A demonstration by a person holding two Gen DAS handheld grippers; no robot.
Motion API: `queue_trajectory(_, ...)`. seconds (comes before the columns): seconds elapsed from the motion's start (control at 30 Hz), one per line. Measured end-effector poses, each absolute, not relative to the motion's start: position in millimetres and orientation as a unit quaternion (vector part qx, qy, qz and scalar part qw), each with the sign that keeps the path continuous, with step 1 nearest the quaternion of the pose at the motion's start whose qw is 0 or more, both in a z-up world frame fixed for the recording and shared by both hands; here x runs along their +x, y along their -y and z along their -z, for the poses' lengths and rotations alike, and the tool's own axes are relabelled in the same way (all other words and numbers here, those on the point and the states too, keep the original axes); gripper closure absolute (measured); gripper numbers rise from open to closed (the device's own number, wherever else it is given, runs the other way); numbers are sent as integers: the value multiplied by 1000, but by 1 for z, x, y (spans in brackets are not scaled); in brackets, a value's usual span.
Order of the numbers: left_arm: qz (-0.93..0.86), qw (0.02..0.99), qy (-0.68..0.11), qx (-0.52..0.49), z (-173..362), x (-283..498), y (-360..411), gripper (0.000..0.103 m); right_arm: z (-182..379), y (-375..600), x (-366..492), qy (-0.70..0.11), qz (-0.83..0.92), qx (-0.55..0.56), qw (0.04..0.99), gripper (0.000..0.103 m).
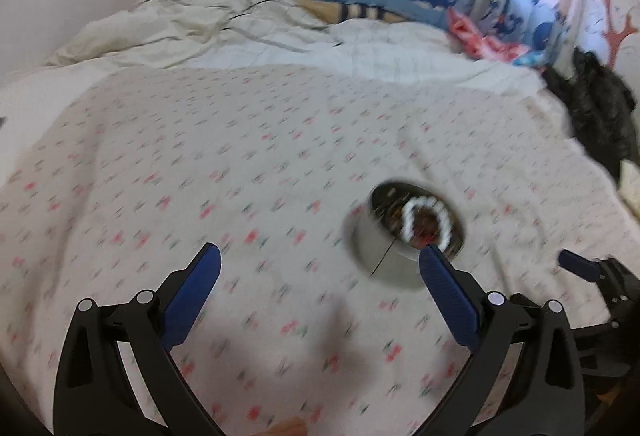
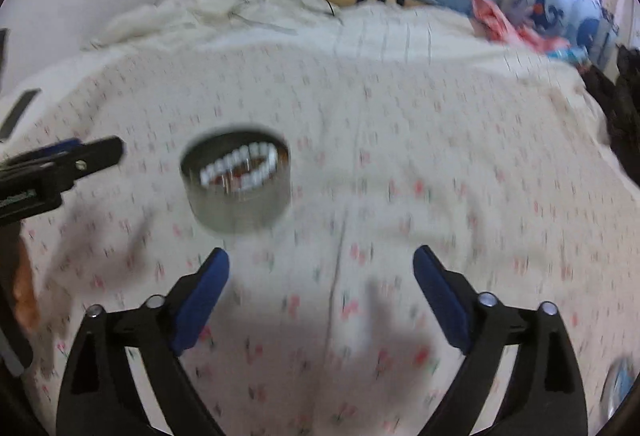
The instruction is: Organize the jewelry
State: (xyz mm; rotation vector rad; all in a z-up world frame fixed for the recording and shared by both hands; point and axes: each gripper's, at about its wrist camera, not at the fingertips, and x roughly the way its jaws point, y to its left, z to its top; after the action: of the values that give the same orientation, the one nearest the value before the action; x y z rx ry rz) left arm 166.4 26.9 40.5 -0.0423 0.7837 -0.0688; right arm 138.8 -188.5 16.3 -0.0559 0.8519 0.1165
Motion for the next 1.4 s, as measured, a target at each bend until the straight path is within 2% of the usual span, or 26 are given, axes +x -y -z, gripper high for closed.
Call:
queue_trajectory(0.1,18,916,-398,-38,-32,154,-28,7,-13,184,137,-421,-58,-18,905,9)
queue_trajectory(0.27,28,918,-397,4,-35,153,-14,7,-18,187,139,-418,-52,-4,907,8)
queue_trajectory(1.4,32,910,-414,10,-23,160,-11,7,-11,188,144,-415,-44,-11,909,8)
